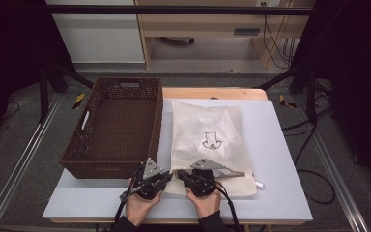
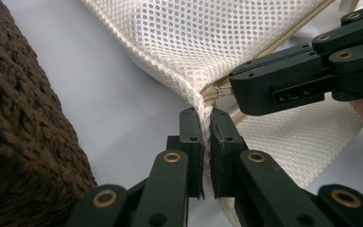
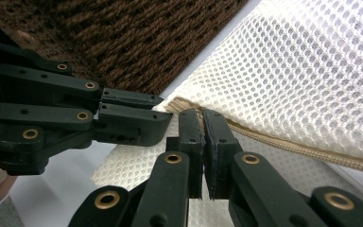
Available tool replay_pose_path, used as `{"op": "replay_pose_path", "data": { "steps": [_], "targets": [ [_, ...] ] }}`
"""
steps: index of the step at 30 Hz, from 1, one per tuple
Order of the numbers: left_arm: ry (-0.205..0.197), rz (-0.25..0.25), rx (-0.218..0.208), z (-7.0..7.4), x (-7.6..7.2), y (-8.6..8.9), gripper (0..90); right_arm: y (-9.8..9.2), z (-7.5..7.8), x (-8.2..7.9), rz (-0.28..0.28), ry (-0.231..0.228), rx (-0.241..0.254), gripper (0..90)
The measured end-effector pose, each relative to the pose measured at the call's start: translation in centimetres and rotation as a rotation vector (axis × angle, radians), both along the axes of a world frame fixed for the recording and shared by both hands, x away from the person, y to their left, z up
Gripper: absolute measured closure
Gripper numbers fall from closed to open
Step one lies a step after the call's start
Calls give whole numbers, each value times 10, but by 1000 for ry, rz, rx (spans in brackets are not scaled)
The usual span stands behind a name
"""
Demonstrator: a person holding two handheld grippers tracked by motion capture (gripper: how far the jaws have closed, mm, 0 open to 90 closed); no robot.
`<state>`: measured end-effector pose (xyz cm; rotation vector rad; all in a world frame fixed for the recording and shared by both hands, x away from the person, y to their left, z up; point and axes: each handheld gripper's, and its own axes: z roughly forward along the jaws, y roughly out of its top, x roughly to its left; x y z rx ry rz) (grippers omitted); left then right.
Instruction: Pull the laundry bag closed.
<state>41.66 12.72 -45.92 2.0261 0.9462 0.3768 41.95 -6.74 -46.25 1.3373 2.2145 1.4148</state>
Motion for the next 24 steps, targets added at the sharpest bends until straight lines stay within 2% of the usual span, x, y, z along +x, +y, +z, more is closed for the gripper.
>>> {"op": "replay_pose_path", "data": {
  "steps": [2, 5, 7, 9, 11, 16, 20, 24],
  "targets": [
    [-7, -1, -6, 0, -1, -1, 845, -2, 0, 0, 1, 0, 2, 876],
    [-18, 2, 24, -2, -2, -4, 845, -3, 0, -1, -8, 9, -8, 876],
    [-30, 1, 54, -3, -2, -5, 841, -1, -1, -2, -3, -5, -15, 876],
    [-1, -14, 33, -3, 1, -3, 824, -1, -2, -3, 12, -24, -26, 875],
    [14, -17, 15, -4, 4, -2, 804, -2, -3, -3, 17, -15, -18, 875],
    [29, -20, 24, -4, 8, -4, 772, -1, -3, -2, 27, -20, -23, 874],
    [50, -27, 39, -5, 9, -5, 824, 0, -3, -1, 28, -20, -26, 873],
    [51, -25, 47, -5, 8, -5, 838, 2, -4, 1, 20, -24, -29, 870]
  ]
}}
